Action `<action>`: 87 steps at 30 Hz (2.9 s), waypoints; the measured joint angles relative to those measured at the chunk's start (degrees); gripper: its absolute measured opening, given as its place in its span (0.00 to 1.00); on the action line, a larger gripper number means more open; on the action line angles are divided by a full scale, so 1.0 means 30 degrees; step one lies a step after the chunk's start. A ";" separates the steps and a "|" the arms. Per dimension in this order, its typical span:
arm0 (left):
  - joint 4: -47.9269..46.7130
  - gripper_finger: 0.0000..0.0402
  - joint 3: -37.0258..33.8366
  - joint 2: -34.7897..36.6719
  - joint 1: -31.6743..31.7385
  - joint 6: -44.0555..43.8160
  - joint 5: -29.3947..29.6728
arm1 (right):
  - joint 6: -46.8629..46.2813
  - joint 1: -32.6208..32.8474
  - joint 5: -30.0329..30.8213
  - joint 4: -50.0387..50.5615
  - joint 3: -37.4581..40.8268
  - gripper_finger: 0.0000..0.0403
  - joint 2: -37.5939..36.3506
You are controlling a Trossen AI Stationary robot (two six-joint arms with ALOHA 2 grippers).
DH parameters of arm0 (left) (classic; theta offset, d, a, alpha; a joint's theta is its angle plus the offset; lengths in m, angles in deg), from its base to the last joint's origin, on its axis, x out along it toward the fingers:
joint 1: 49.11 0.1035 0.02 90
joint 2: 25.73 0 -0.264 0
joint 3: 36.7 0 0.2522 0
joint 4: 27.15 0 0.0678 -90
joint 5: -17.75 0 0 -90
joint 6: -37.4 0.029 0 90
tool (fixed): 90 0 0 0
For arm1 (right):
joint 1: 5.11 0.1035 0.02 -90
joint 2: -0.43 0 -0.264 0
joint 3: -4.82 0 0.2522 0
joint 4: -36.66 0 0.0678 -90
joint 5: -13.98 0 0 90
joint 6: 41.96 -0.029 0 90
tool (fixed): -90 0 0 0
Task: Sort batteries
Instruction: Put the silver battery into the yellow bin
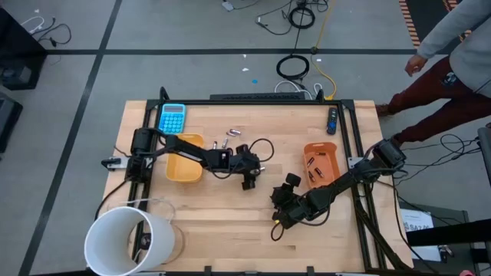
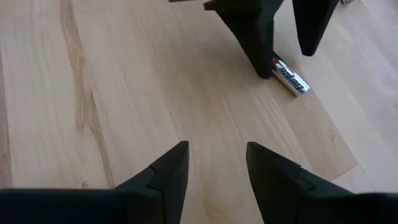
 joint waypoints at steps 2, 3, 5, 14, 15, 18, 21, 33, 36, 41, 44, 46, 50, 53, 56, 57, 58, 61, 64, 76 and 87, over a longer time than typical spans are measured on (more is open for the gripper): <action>-0.0128 0.67 0.0007 0.0013 0.0067 0.0016 0.0012 | 0.0012 -0.0079 -0.0066 -0.0113 0.0000 0.38 0.0000; -0.0126 0.66 0.0007 0.0015 0.0091 0.0014 -0.0048 | 0.0022 -0.0128 -0.0061 -0.0279 0.0000 0.38 0.0000; -0.0123 0.61 0.0009 0.0015 0.0104 0.0022 -0.0061 | 0.0216 -0.0159 -0.0066 -0.0789 0.0000 0.38 0.0000; 0.0023 0.30 0.0007 0.0015 0.0121 0.1089 -0.0482 | 0.0852 -0.0154 -0.0066 -0.1690 -0.0015 0.38 0.0000; 0.0020 0.24 0.0007 0.0015 0.0126 0.1069 -0.0498 | 0.0852 -0.0161 -0.0083 -0.1690 -0.0015 0.38 0.0000; -0.0058 0.09 0.0030 0.0033 0.0119 0.1027 -0.0497 | 0.0952 -0.0154 -0.0380 -0.1677 -0.0015 0.38 0.0000; -0.1238 0.02 0.0491 0.0275 0.0090 0.1016 -0.0494 | 0.1035 -0.0154 -0.0448 -0.1439 -0.0015 0.38 0.0000; -0.3954 0.04 0.1195 0.2541 0.0038 0.1038 -0.0542 | 0.0402 -0.0162 -0.0502 0.0212 -0.0029 0.38 -0.0007; -0.4862 0.08 0.1405 0.2732 0.0013 -0.0508 -0.0573 | 0.0553 -0.0190 -0.0503 0.0145 -0.0036 0.38 -0.0007; -0.7782 0.18 0.1450 0.2674 -0.0149 -0.2203 -0.1725 | 0.0605 -0.0190 -0.0501 0.0173 -0.0029 0.38 -0.0007; -0.8743 0.27 0.1457 0.2701 -0.0769 -0.0412 -0.0984 | 0.0766 -0.0223 -0.0509 0.0158 -0.0029 0.38 -0.0015; -0.9092 0.35 0.1457 0.2696 -0.1108 0.0488 -0.0457 | 0.0780 -0.0285 -0.0495 0.0066 -0.0029 0.38 -0.0015; -0.9832 0.51 0.1464 0.2696 -0.1176 0.0053 -0.0377 | 0.0704 -0.0292 -0.0495 0.0040 -0.0029 0.38 -0.0015; -1.0914 0.58 0.1464 0.2696 -0.1046 -0.0844 -0.0718 | 0.0678 -0.0292 -0.0495 0.0007 -0.0029 0.38 -0.0015; -1.2123 0.60 0.1464 0.2696 -0.0793 -0.2254 -0.1619 | 0.0639 -0.0285 -0.0495 -0.0007 -0.0026 0.38 -0.0015; -1.2394 0.60 0.1464 0.2696 -0.0677 -0.2447 -0.1980 | 0.0591 -0.0285 -0.0495 -0.0007 -0.0022 0.38 -0.0015; -1.2593 0.59 0.1464 0.2696 -0.0594 -0.2490 -0.2266 | 0.0576 -0.0285 -0.0495 -0.0012 -0.0022 0.38 -0.0015; -1.2924 0.58 0.1464 0.2696 -0.0380 -0.1625 -0.2709 | 0.0568 -0.0285 -0.0495 -0.0068 -0.0015 0.38 -0.0015; -1.3188 0.56 0.1464 0.2696 -0.0424 0.1114 -0.2290 | 0.0568 -0.0285 -0.0495 -0.0109 -0.0015 0.38 -0.0015; -1.2972 0.56 0.1464 0.2696 -0.0950 0.7050 0.0547 | 0.0583 -0.0285 -0.0561 -0.0093 -0.0007 0.38 -0.0015; -1.0352 0.56 0.1472 0.2688 -0.0811 1.0799 0.0558 | 0.0487 0.0057 -0.0576 -0.1412 0.0000 0.38 -0.0015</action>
